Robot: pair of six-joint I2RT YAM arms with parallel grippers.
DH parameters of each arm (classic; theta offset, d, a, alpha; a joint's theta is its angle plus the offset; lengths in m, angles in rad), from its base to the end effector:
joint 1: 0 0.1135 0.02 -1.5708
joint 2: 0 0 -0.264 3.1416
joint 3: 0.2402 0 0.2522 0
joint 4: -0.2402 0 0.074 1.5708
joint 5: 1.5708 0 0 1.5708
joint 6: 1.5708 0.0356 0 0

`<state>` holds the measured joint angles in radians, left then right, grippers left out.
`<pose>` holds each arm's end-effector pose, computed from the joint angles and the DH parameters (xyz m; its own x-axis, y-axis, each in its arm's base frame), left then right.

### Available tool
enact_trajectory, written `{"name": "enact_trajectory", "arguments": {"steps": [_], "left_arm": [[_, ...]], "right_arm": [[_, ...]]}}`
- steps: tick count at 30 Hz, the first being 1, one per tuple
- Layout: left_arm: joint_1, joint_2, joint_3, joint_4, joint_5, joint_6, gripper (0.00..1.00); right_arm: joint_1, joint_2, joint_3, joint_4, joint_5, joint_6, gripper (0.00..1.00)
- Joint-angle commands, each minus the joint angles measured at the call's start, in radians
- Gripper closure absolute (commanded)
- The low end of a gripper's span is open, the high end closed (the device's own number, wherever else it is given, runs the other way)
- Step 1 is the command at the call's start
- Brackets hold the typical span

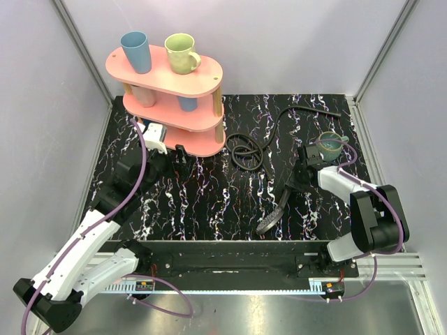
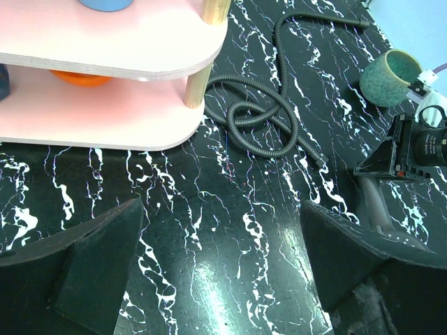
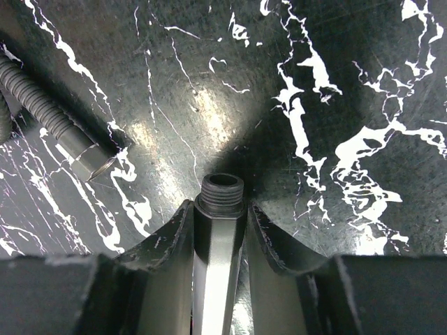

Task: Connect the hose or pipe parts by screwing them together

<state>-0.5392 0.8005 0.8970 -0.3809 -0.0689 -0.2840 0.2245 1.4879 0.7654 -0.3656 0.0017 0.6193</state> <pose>0.1551 -0.0900 0.3556 -0.3588 -0.1111 -0.9268 0.3698 0.8947 -0.2504 0.2656 0.0606 0.1625 -0.8319 0.4054 -0.3788 0.3206 0.9084 0.2682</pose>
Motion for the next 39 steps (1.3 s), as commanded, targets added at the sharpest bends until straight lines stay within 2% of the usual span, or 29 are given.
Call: {"name": "enact_trajectory", "arguments": {"steps": [1,4,9,11,14,19,21,25,30,34,39], "left_arm": [[-0.001,-0.02,0.026,0.03,-0.022,0.012,0.01],[-0.002,-0.015,0.025,0.033,-0.003,0.012,0.01],[-0.001,0.019,0.052,0.002,0.014,-0.05,0.01],[-0.001,0.069,0.089,-0.033,0.046,-0.092,0.01],[-0.001,0.115,0.122,-0.062,0.144,-0.164,0.02],[-0.001,0.129,0.039,0.06,0.334,-0.254,0.03],[-0.001,0.143,0.007,0.098,0.363,-0.296,0.04],[-0.001,0.16,-0.067,0.168,0.418,-0.369,0.05],[-0.001,0.187,-0.162,0.2,0.405,-0.472,0.12],[-0.001,0.155,-0.317,0.374,0.406,-0.595,0.12],[-0.001,0.192,-0.443,0.511,0.402,-0.691,0.12]], "right_arm": [[-0.005,0.009,0.028,0.034,0.049,-0.032,0.71],[-0.005,0.018,0.032,0.06,-0.038,-0.038,0.77],[-0.005,-0.018,0.026,0.137,-0.284,-0.024,0.8],[-0.005,-0.052,-0.006,0.197,-0.374,-0.003,0.87],[-0.005,-0.1,-0.049,0.28,-0.436,0.039,0.91],[-0.005,-0.138,-0.081,0.396,-0.499,0.097,0.98],[-0.007,-0.14,-0.104,0.427,-0.512,0.156,1.0],[-0.005,-0.158,-0.196,0.647,-0.565,0.302,1.0],[-0.005,-0.195,-0.284,0.775,-0.554,0.408,1.0],[-0.005,-0.232,-0.357,0.928,-0.529,0.494,1.0],[-0.004,-0.239,-0.405,0.978,-0.531,0.543,1.0]]}}
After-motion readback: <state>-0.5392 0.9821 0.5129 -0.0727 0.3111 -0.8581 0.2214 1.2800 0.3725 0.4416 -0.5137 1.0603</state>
